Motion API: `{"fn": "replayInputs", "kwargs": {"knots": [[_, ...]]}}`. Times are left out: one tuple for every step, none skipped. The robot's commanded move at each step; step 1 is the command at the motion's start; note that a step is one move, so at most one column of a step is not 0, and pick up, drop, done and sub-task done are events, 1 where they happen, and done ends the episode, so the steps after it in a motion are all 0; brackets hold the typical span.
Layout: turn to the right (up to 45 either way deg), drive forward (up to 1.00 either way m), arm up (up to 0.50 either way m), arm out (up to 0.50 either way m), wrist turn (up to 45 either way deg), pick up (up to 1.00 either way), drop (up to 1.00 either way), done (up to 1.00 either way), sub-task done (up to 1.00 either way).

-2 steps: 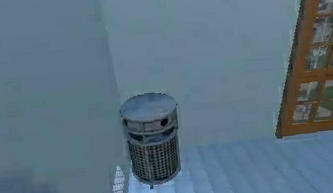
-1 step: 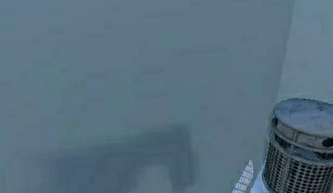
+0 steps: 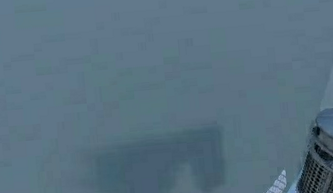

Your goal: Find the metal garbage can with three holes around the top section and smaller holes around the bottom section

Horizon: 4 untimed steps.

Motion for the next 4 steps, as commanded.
{"fn": "replayInputs", "kwargs": {"knots": [[45.0,0.00,0.00,0.00,0.0,0.00,0.00,0.00,0.00],[45.0,0.00,0.00,0.00,0.0,0.00,0.00,0.00,0.00],[45.0,0.00,0.00,0.00,0.0,0.00,0.00,0.00,0.00],[3.0,0.00,0.00,0.00,0.0,0.00,0.00,0.00,0.00]]}}
